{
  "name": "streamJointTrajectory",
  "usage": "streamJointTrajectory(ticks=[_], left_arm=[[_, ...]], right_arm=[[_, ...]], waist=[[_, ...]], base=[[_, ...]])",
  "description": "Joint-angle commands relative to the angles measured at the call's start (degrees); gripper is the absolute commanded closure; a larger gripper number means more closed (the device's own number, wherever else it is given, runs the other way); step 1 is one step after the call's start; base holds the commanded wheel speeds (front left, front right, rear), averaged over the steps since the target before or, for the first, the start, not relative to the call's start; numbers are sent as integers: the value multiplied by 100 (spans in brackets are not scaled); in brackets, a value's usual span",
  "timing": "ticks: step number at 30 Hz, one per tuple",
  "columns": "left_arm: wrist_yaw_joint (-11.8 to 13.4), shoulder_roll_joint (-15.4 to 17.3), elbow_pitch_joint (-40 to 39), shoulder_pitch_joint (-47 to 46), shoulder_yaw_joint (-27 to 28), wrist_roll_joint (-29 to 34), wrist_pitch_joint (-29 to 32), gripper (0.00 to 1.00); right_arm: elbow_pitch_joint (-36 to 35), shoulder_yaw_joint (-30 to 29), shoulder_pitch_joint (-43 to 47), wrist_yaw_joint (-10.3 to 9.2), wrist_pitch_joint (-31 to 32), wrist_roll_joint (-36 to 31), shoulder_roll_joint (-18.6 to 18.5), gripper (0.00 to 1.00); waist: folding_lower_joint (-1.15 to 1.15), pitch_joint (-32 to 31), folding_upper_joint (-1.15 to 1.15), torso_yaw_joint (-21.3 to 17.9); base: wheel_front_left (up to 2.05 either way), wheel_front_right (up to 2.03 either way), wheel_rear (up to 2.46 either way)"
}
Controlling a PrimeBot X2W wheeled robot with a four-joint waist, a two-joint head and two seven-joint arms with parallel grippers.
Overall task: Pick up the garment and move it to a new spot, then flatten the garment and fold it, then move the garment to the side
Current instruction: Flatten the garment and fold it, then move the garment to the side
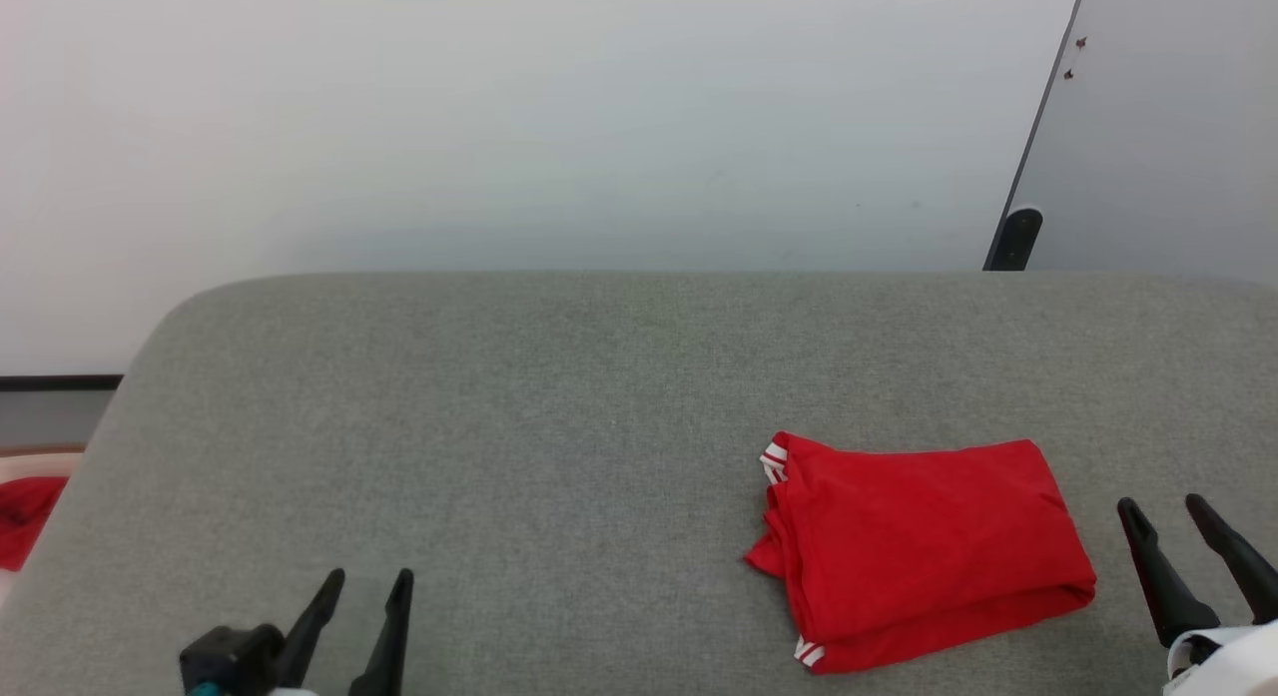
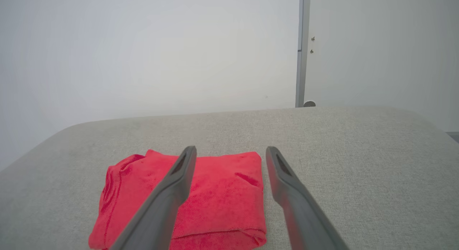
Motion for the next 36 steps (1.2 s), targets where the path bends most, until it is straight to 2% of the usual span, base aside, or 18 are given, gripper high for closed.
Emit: streamJointTrajectory(ticks=[1, 5, 12, 36], left_arm=[[48, 0, -93, 123, 72, 85, 4, 0], [128, -21, -324, 307, 205, 183, 3, 0], [190, 25, -734, 578, 347, 381, 4, 0], [244, 7, -945, 593, 239, 430, 39, 0]], right_arm=[[-45, -128, 134, -9, -165, -104, 101, 0], [-74, -482, 353, -9, -414, -162, 279, 0], [-218, -734, 624, -9, -351, -350, 373, 0], [-498, -779, 751, -9, 42, -565, 622, 0]], waist=[[0, -37, 0, 0], [0, -107, 0, 13], [0, -194, 0, 53], [0, -90, 0, 144]], base=[[0, 0, 0], [0, 0, 0], [0, 0, 0], [0, 0, 0]])
